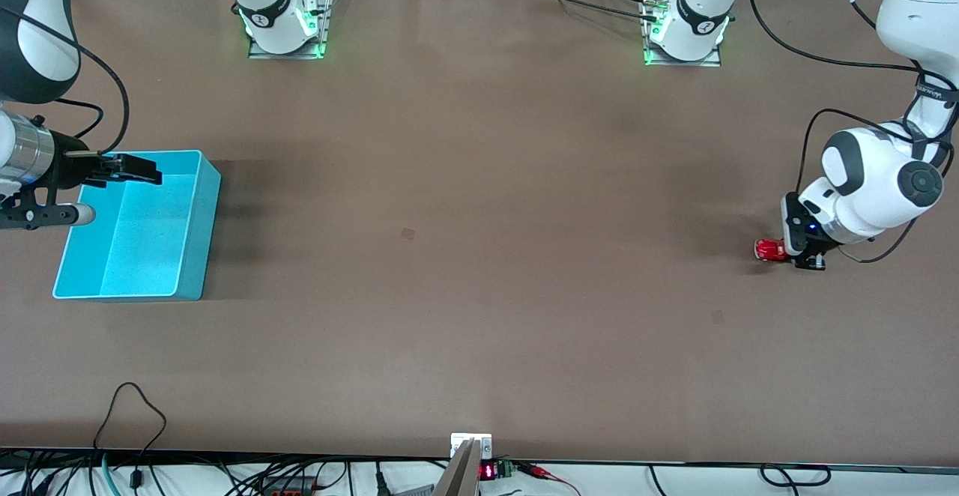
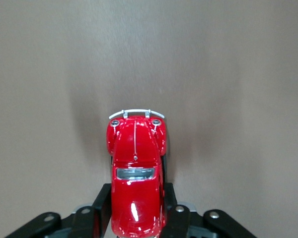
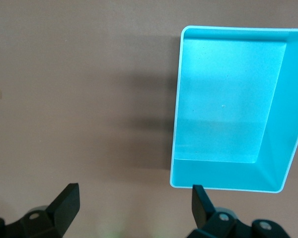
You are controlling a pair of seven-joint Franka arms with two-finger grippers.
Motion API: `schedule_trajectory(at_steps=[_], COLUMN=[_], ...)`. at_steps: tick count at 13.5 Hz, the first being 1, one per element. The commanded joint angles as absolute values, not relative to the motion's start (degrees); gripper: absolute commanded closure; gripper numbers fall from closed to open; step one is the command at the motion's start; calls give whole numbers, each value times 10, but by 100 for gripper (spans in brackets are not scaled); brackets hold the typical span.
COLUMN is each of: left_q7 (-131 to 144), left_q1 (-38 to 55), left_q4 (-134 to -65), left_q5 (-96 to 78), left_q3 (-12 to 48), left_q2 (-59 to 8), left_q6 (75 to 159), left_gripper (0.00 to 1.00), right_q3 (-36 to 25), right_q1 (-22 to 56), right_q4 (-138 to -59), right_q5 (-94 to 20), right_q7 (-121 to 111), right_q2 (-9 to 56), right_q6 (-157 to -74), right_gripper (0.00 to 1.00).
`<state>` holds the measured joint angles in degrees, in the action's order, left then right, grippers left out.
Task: Wind red beetle toy and store in blue box
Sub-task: 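Drag the held car backward along the table to wind it, then open the left gripper to release the car rolling toward the box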
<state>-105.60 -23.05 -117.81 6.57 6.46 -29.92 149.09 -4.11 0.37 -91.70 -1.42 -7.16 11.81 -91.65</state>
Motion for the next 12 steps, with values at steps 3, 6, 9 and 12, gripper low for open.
schedule_trajectory(at_steps=[3,6,9,12], left_q7=[-1078,-1072,-1043,-950], left_q1=[-241,-239,-236,-229], left_q4=[-1167,-1157,-1138,-1122], left_q5=[73,65,64,64], left_q3=[100,133,156,177], left_q2=[-286,-223,-188,-170], left_q6=[1437,1367,1324,1309], left_gripper=[0,0,0,0], right_q3=[-41,-40,-40,-40], right_q1=[4,2,3,2], right_q4=[-915,-915,-915,-915], right_q5=[-18,-19,-19,-20], right_q7=[-77,-77,-77,-76], right_q2=[118,119,119,119], right_q6=[-910,-910,-910,-910], right_gripper=[0,0,0,0])
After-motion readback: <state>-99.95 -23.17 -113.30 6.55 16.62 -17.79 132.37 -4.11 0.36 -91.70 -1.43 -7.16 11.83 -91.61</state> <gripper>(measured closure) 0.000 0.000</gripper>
